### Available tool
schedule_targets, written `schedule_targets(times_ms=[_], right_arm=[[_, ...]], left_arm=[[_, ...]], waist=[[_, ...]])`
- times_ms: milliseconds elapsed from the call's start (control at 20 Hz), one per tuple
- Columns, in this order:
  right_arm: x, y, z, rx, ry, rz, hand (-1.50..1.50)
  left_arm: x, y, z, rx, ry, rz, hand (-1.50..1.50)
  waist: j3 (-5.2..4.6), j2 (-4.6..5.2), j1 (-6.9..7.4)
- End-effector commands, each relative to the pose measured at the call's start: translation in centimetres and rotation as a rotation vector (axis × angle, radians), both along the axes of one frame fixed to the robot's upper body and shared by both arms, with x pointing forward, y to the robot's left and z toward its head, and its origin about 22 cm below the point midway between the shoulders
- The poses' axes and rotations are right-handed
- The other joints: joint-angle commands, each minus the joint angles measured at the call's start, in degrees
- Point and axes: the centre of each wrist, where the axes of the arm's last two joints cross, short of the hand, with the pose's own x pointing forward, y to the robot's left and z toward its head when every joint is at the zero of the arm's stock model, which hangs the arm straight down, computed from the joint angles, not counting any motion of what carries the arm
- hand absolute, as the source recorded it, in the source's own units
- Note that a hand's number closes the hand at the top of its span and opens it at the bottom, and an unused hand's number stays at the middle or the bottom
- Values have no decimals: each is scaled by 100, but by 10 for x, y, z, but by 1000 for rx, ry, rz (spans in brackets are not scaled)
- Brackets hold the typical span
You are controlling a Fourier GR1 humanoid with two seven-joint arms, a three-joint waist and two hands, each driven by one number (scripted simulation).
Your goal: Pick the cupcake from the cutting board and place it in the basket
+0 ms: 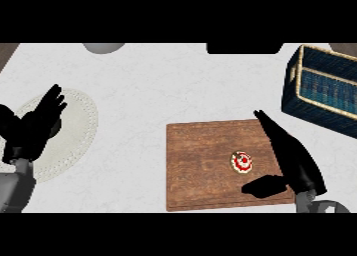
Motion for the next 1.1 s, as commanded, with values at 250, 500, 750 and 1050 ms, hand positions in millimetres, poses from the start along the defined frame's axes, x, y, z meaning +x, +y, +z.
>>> schedule_targets(times_ms=[250, 500, 750, 1050], right_arm=[[-30, -11, -9, 58, -3, 45, -150], [-14, 0, -4, 76, -19, 87, -150], [-8, 3, -17, 22, 0, 84, -150], [-18, 8, -31, -36, 17, 46, -150]], left_arm=[[12, -14, 2, -7, 5, 8, 0], [5, -4, -6, 6, -11, -1, 0], [-10, -16, -14, -3, 17, 6, 0], [-16, 3, 0, 17, -17, 7, 0]], waist=[[-1, -3, -36], [-1, -2, -10], [-1, -2, 4], [-1, -3, 5]])
